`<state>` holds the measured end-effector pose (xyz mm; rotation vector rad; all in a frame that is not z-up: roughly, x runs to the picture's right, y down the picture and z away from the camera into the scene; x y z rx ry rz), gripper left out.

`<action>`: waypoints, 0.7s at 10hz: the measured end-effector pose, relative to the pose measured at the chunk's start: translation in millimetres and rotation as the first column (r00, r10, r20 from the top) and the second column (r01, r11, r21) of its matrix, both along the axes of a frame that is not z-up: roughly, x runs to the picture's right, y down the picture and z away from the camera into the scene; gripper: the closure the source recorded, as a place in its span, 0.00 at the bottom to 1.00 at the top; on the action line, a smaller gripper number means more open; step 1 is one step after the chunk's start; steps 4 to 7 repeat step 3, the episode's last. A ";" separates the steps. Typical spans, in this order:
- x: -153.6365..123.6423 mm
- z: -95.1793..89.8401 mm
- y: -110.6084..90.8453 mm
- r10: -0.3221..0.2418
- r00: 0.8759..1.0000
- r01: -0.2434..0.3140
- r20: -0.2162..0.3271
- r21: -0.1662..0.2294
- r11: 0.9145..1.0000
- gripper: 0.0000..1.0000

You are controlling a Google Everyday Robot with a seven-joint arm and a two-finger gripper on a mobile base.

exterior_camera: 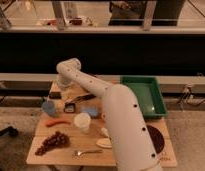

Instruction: Place eraser in metal cup

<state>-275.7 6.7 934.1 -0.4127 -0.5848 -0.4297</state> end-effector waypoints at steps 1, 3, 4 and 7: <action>-4.2 3.7 1.7 -0.009 1.000 0.009 0.006 -0.012 1.000 0.20; -9.9 10.2 6.7 -0.025 1.000 0.025 0.010 -0.040 0.999 0.20; -9.9 10.2 6.7 -0.025 1.000 0.025 0.010 -0.040 0.999 0.20; -9.9 10.2 6.7 -0.025 1.000 0.025 0.010 -0.040 0.999 0.20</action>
